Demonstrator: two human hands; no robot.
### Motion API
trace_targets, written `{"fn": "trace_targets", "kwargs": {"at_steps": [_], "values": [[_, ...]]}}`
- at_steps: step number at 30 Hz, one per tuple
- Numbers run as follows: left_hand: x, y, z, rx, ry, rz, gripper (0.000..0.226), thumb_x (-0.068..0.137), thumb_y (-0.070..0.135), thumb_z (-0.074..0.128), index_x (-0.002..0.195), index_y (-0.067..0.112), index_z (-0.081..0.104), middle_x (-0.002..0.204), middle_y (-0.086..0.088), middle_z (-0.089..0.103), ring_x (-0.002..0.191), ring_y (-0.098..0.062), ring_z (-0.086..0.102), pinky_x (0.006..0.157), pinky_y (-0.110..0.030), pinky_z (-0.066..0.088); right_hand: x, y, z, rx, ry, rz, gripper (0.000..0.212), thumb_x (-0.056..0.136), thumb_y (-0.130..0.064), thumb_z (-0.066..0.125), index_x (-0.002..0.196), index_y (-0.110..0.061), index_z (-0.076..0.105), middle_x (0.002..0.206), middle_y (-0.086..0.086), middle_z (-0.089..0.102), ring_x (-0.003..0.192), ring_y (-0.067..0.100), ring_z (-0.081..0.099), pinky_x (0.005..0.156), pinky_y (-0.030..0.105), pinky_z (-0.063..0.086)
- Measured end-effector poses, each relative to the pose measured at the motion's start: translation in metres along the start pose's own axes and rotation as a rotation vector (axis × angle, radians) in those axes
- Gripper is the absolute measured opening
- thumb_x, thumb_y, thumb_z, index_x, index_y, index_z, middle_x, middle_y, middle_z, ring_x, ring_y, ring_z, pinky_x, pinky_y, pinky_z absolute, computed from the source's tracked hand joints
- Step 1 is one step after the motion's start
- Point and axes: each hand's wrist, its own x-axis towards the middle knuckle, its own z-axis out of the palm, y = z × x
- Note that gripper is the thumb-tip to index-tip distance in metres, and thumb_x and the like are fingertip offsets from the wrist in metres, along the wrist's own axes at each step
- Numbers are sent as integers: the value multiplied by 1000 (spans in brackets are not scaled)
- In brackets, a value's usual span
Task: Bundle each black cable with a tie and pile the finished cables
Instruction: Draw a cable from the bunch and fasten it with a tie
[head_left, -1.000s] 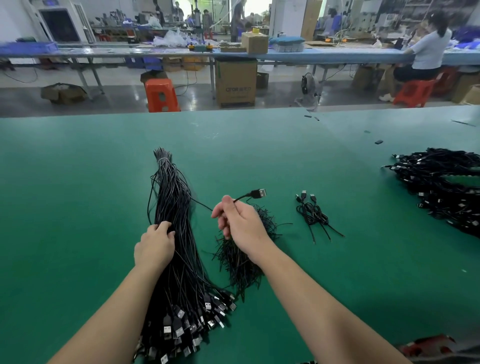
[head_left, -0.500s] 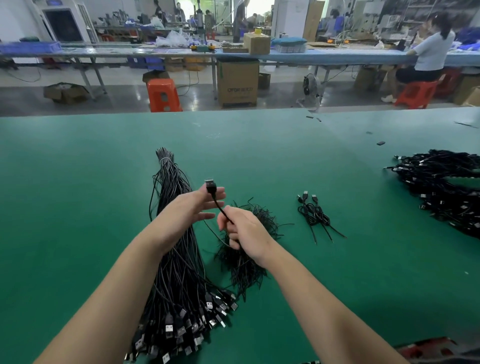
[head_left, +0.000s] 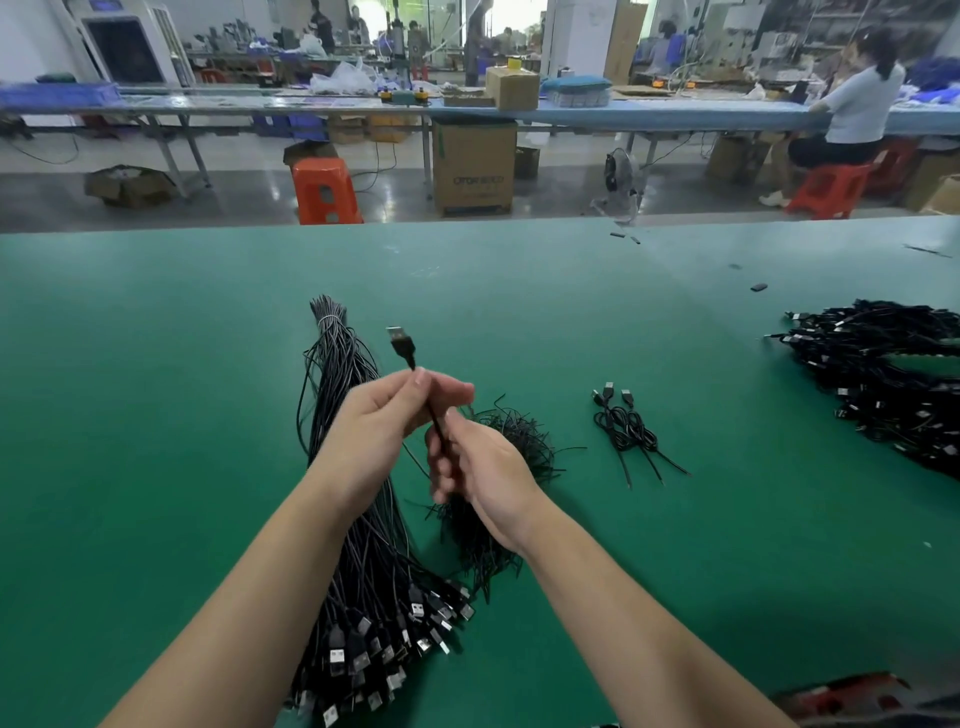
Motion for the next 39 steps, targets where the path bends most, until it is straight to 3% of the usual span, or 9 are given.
{"fn": "trace_targets", "kwargs": {"at_steps": [4,9,17,21,23,26,29,35,39], "values": [[0,25,-8,-257,83,64,38,102,30,44,93,10,75,96,-20,74,92,-36,73,81,-41,60,-2,6,1,-336,-59,-110,29,101,-41,48,79,-27,62,78,7,64,80,27,63,88,48,51],[5,70,-40,-381,153,156,47,105,34,37,86,20,77,85,-3,76,66,-14,69,61,-25,56,-3,32,2,-643,-76,-23,25,101,-48,54,103,-25,64,90,-17,65,87,0,59,90,30,50],[19,91,-63,-314,184,56,50,105,36,38,84,16,78,92,-7,77,79,-18,74,67,-27,59,-24,54,7,-714,-287,159,32,97,-30,53,128,-41,56,116,-3,66,46,5,46,46,26,44],[19,56,-47,-148,118,-64,40,103,32,41,108,6,70,114,-14,73,113,-28,68,96,-43,52,-22,21,18,-443,-277,56,57,91,-49,61,142,-28,49,140,-10,59,115,0,61,104,26,47],[14,43,-33,-66,60,-133,39,99,38,47,112,13,73,120,-5,72,117,-20,66,103,-44,45,-17,0,24,-194,-219,45,60,91,-55,58,138,-18,53,132,-3,66,124,12,61,112,35,43],[8,35,-15,-45,-13,-201,35,94,44,51,112,27,76,121,4,72,117,-13,66,99,-41,48,-10,-23,23,15,-133,34,52,98,-49,52,127,-6,60,103,7,71,82,20,68,79,38,59],[6,34,-5,-57,36,-130,33,88,40,56,106,25,79,117,1,74,115,-13,67,101,-42,49,-9,-29,12,-22,-69,26,31,106,-37,48,108,-9,62,72,-2,61,53,11,50,48,22,45],[3,18,-8,-65,-94,-83,41,90,45,54,117,21,75,107,-39,60,105,-26,70,102,-41,49,-10,-28,4,-60,-75,-118,29,107,-21,45,84,-17,63,59,-5,41,52,10,42,53,25,49],[6,6,-11,-81,-225,-92,46,96,46,47,122,18,72,122,-10,71,117,-27,65,103,-31,49,-13,-26,3,-93,-78,-132,31,106,-23,48,81,-23,66,57,-6,35,48,10,37,46,26,48]]}}
